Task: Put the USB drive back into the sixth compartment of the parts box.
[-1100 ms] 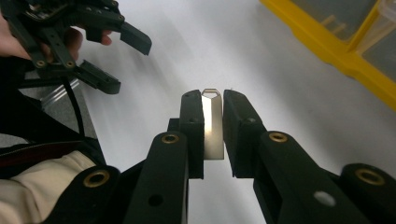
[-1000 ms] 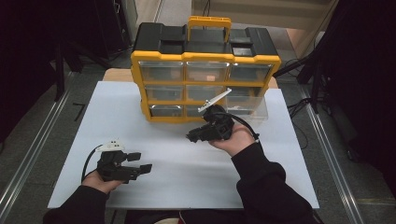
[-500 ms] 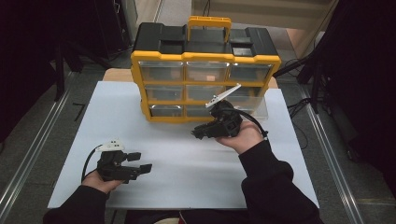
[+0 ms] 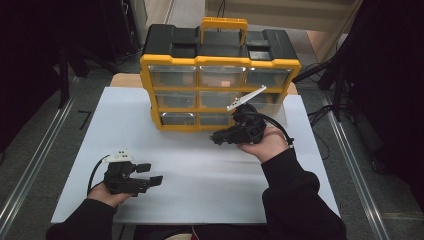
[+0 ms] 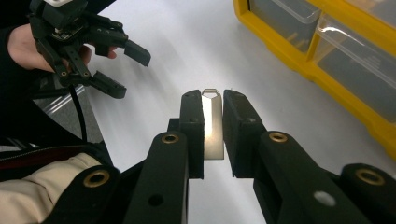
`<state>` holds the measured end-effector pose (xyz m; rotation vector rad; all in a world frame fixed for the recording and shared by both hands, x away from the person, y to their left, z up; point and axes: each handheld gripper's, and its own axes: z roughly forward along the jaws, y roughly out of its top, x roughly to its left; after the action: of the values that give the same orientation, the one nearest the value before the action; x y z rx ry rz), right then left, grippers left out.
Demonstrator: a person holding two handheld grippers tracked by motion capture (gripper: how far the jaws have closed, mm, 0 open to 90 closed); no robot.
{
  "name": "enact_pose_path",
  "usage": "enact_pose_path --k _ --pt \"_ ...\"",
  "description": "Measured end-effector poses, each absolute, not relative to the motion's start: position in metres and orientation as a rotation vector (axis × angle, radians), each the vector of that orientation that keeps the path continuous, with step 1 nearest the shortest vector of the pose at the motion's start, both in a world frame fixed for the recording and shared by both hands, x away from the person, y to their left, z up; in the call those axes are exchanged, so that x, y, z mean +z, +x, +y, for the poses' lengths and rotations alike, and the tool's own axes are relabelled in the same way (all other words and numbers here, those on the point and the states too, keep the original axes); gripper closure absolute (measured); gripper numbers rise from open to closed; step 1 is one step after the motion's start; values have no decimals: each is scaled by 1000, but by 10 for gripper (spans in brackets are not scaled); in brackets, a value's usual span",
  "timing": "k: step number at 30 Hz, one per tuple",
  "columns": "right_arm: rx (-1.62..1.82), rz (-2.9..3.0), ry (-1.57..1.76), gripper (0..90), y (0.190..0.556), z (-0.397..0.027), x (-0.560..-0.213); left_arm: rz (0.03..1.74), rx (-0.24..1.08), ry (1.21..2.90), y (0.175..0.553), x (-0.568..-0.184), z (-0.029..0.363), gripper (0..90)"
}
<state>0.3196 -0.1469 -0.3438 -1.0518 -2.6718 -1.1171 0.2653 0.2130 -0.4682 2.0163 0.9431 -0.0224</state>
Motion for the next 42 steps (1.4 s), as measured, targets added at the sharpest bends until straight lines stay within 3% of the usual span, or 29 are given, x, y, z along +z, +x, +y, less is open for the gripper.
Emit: enact_pose_path --k 42 --pt "-1236 -2648 -1205 763 316 -209 -306 944 -23 2014 265 -468 213 268"
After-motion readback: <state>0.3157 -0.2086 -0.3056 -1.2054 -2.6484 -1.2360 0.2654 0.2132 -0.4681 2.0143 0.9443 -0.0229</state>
